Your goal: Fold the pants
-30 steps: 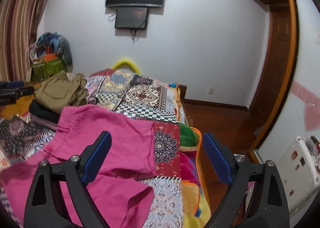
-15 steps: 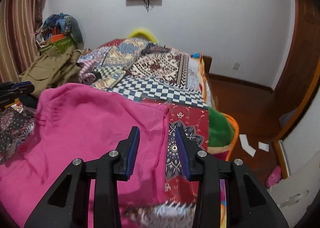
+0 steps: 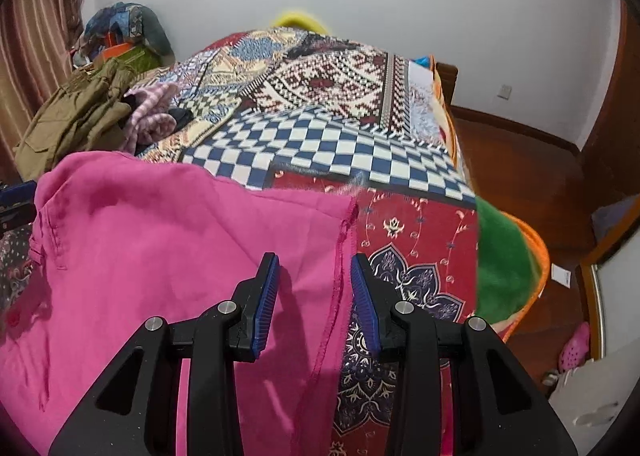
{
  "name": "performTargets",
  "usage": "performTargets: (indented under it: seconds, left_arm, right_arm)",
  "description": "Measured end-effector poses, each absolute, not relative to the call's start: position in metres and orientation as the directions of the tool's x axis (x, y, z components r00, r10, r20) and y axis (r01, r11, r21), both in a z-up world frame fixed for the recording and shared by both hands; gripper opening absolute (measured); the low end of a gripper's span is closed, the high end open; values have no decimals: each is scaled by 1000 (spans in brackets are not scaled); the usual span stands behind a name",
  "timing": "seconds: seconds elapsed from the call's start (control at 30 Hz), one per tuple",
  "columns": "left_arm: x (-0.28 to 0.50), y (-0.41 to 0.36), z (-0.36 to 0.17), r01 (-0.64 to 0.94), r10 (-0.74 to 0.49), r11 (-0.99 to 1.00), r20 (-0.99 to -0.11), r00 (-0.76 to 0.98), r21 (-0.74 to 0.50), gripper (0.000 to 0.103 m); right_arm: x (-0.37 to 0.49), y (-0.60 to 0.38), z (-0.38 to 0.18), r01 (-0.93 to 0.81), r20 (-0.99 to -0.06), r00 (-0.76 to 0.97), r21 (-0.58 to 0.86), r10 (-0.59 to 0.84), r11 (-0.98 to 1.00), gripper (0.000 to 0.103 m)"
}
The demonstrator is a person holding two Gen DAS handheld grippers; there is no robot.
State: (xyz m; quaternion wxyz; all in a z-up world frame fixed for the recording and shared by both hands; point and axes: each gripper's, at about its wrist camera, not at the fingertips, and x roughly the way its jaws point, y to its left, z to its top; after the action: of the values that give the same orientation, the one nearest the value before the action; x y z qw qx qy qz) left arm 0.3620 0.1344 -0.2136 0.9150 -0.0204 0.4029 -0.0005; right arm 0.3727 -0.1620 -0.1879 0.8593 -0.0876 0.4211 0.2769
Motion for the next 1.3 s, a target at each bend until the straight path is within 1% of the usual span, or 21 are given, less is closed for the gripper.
performTargets:
  seconds: [0.13,0.33,0.5,0.57,0.67,0.7,0.73,0.8,0.83,0.93,1.0,1.03,1.07,1.1,1.13,1.17,1.2,1.23,1.3]
  left_arm:
    - [366,135,-215,-10,-48,997,-733,678,-75,53]
    - [372,126,-213,39,-81,997,-726,683,-74,50]
    - [376,123,-212,38,-82,996,-722,687,-77,51]
    - [380,123,-211,24,-64,998,-721,690,-65,51]
    - [383,125,-210,5,-45,998,-715,697,-58,51]
    - [383,126,-210,0,-45,998,-713,699,-63,51]
    - [384,128,-209,-5,-47,997,-710,702,-71,51]
    - [385,132,-206,-12,-53,996,-699,713,-88,51]
    - [385,133,-205,-13,-56,996,-693,718,-94,51]
    - [385,134,-204,2,-71,995,-687,723,-101,50]
    - [384,134,-205,0,-55,997,-688,724,-80,39]
    - [384,134,-205,-6,-42,998,-691,722,-66,30]
    - [385,135,-206,-9,-37,998,-695,718,-62,25]
    - [386,136,-207,-9,-37,998,-696,717,-63,23]
    - [386,138,-207,-14,-38,998,-697,716,-68,20]
    - [387,138,-208,-17,-37,997,-697,716,-70,17]
    - [386,139,-208,-17,-40,997,-696,717,-75,16]
    - [386,140,-207,-15,-49,996,-693,719,-86,15]
    - [384,141,-205,-12,-57,995,-685,726,-95,13]
  right_arm:
    - [377,-166,-194,-559,-787,466,92,404,824,34]
    - [386,-168,-198,-556,-785,438,147,438,818,34]
    - [393,-164,-197,-553,-781,425,176,457,815,34]
    - [398,-162,-199,-549,-786,412,189,461,814,34]
    - [402,-155,-203,-550,-805,397,176,440,817,34]
    - [401,-154,-204,-549,-807,395,175,438,817,37]
    - [401,-152,-204,-549,-806,396,176,440,817,44]
    - [401,-147,-203,-553,-801,402,172,442,815,52]
    - [402,-146,-204,-554,-800,407,167,440,816,54]
    - [408,-140,-203,-555,-795,412,168,445,815,54]
    - [413,-138,-202,-561,-788,402,190,466,805,55]
    - [415,-138,-202,-562,-786,396,201,475,802,54]
    - [417,-137,-202,-563,-782,392,212,484,799,53]
    - [417,-137,-201,-567,-779,385,224,495,793,44]
    - [418,-136,-201,-568,-779,381,228,498,791,30]
    - [419,-136,-201,-565,-781,377,232,498,792,24]
    - [419,-137,-200,-563,-776,375,245,508,789,13]
    - [419,-138,-199,-562,-765,374,263,524,785,10]
    - [414,-139,-195,-556,-752,408,246,518,794,10]
